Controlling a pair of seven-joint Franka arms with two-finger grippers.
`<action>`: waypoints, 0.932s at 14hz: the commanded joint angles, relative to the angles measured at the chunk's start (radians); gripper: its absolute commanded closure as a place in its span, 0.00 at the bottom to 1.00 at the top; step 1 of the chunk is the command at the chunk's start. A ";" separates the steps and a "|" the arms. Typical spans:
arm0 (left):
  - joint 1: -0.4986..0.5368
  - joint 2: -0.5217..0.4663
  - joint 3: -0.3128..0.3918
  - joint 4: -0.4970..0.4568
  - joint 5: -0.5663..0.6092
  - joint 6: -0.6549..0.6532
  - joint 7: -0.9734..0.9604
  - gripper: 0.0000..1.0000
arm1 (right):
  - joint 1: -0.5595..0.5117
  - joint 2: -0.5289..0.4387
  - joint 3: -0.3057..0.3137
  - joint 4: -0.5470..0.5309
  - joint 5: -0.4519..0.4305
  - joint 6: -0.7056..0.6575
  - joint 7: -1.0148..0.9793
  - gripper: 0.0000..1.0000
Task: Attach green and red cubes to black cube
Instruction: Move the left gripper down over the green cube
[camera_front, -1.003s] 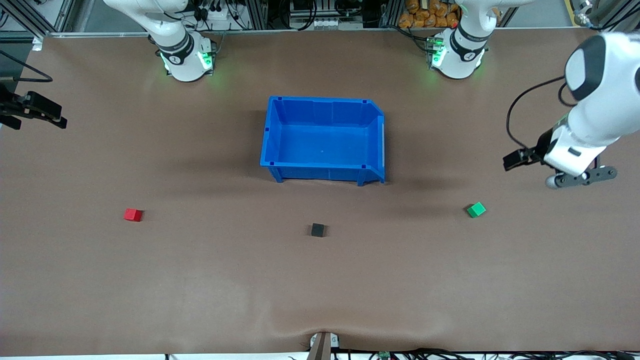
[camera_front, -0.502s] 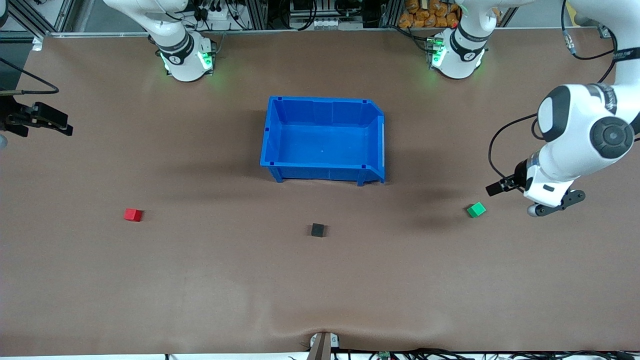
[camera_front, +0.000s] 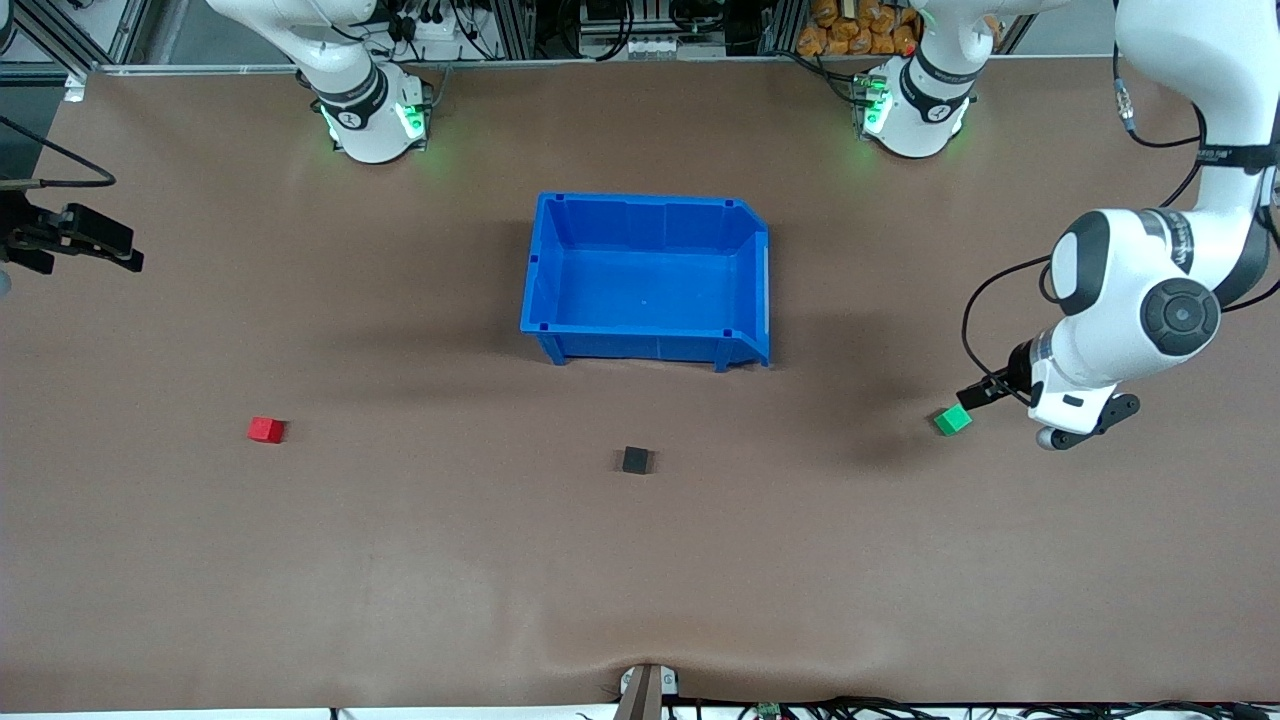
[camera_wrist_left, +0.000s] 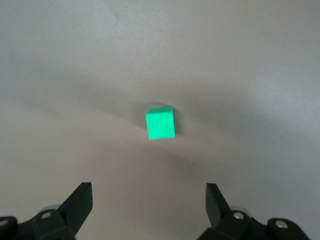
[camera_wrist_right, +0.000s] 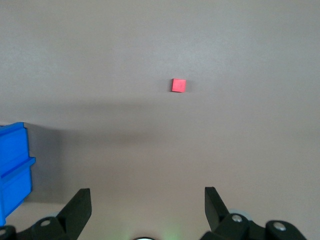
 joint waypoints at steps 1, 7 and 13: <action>0.015 0.040 0.000 -0.009 0.009 0.048 -0.019 0.00 | -0.016 0.007 0.010 0.016 0.000 -0.008 -0.002 0.00; 0.032 0.125 0.000 -0.004 0.009 0.140 -0.021 0.07 | -0.014 0.010 0.010 0.016 -0.002 -0.016 -0.001 0.00; 0.032 0.177 0.003 0.002 0.008 0.177 -0.021 0.14 | -0.013 0.027 0.010 0.013 0.001 -0.008 -0.001 0.00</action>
